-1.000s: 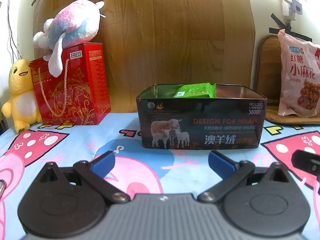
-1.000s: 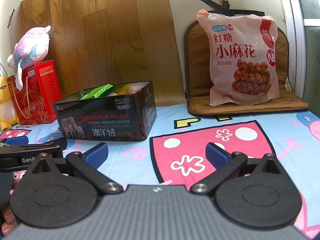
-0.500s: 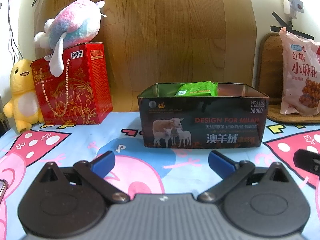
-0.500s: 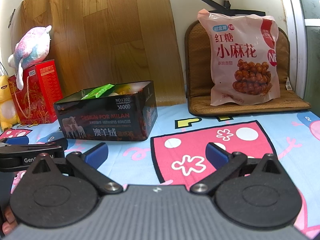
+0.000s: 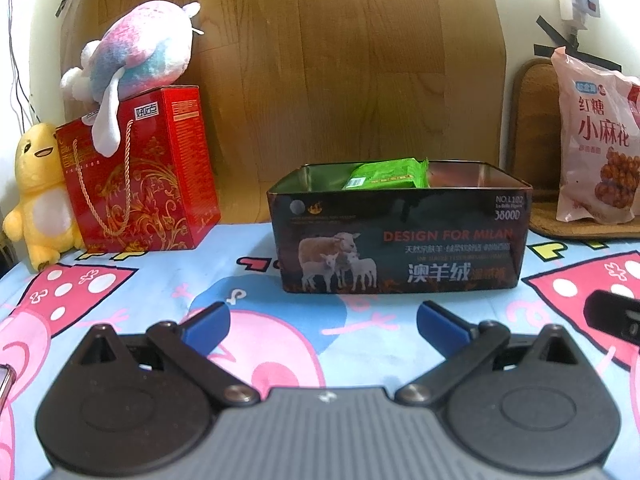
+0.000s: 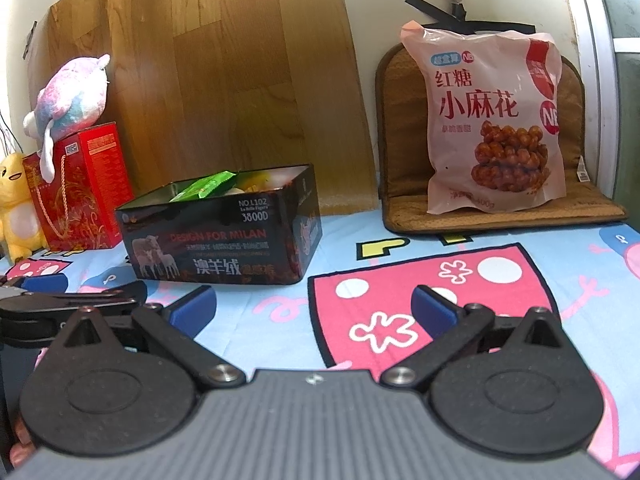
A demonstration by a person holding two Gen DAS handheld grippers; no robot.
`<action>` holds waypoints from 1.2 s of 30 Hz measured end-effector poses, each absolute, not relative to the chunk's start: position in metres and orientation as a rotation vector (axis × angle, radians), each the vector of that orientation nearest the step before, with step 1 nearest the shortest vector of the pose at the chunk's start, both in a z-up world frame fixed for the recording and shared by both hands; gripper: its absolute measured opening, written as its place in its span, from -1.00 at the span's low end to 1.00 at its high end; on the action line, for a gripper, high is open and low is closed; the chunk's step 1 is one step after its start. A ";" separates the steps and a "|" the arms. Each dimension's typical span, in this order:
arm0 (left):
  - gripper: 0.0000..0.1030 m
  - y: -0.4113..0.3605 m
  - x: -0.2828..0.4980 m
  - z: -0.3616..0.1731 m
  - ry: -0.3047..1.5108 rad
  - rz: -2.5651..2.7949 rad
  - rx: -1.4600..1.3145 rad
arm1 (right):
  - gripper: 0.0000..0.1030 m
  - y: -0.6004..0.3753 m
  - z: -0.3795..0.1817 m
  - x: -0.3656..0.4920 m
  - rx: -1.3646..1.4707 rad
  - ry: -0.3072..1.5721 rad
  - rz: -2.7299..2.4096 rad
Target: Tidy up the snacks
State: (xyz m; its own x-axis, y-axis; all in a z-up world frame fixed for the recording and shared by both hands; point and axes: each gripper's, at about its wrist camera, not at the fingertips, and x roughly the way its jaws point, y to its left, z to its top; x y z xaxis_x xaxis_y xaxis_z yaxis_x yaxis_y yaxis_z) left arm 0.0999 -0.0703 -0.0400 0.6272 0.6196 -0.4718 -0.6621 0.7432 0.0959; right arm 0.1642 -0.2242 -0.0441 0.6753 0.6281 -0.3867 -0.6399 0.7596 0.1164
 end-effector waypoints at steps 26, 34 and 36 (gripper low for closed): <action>0.99 -0.072 0.097 -0.040 0.596 0.859 -0.041 | 1.00 -0.226 -0.039 0.154 -0.033 0.368 0.800; 0.99 -0.072 0.079 -0.036 0.601 0.901 -0.075 | 1.00 -0.227 -0.038 0.152 -0.033 0.359 0.810; 0.99 -0.072 0.077 -0.036 0.604 0.904 -0.080 | 1.00 -0.227 -0.038 0.151 -0.034 0.357 0.810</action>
State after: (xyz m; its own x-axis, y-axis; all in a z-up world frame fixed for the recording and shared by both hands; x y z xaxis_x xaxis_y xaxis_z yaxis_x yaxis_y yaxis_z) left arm 0.0772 -0.0719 -0.0359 0.4651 0.7135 -0.5240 -0.7573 0.6272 0.1819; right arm 0.1510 -0.2267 -0.0382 0.6331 0.7026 -0.3249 -0.7140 0.6921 0.1056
